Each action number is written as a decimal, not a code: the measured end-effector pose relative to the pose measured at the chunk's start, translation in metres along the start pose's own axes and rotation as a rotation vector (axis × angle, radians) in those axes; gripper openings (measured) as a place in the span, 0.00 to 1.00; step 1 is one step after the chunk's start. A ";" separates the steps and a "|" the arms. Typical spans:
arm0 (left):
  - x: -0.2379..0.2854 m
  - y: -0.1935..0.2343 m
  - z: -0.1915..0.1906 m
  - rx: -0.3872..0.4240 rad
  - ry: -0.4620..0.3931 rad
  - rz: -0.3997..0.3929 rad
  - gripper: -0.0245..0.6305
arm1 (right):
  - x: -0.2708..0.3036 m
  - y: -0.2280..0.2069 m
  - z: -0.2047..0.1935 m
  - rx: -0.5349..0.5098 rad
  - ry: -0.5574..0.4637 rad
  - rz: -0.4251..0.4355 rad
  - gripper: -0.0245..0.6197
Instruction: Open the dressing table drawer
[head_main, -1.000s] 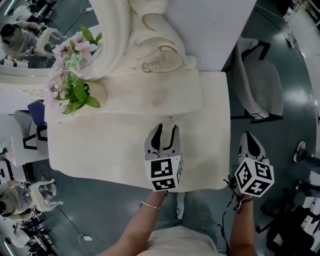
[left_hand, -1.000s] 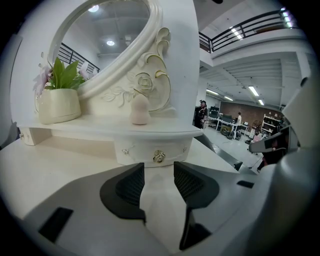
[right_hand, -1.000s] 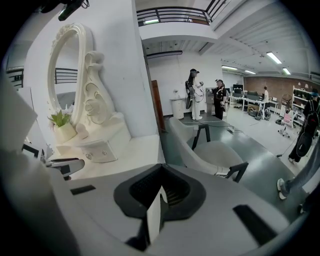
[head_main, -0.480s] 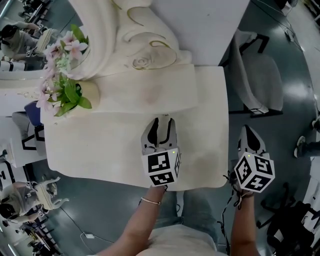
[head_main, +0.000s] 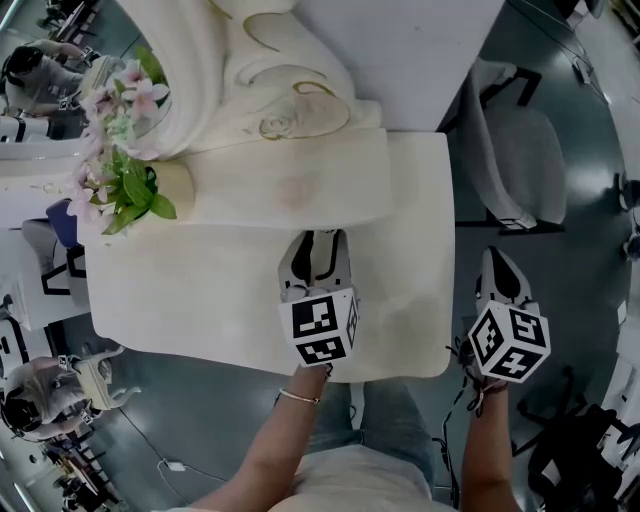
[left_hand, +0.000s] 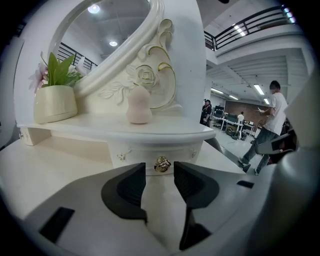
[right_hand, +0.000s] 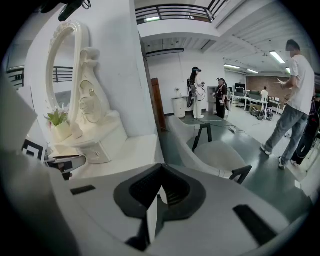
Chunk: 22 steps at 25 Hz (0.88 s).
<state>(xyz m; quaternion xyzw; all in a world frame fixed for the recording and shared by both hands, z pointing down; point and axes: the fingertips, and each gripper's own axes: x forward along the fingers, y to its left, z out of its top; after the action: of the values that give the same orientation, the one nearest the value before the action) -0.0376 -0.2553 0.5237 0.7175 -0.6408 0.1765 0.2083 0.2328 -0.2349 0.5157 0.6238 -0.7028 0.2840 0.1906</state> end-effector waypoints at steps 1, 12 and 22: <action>0.001 -0.001 0.001 0.000 0.000 0.000 0.32 | 0.001 0.000 0.000 0.000 0.001 0.001 0.05; 0.006 -0.006 0.005 0.001 -0.013 0.009 0.30 | 0.003 -0.009 -0.002 0.005 0.011 -0.003 0.05; 0.004 -0.007 0.006 0.005 -0.014 0.017 0.24 | 0.001 -0.014 -0.006 0.017 0.015 -0.012 0.05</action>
<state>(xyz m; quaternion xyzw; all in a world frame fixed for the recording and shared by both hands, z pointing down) -0.0306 -0.2613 0.5206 0.7137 -0.6480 0.1747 0.2005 0.2461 -0.2328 0.5238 0.6273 -0.6951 0.2935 0.1925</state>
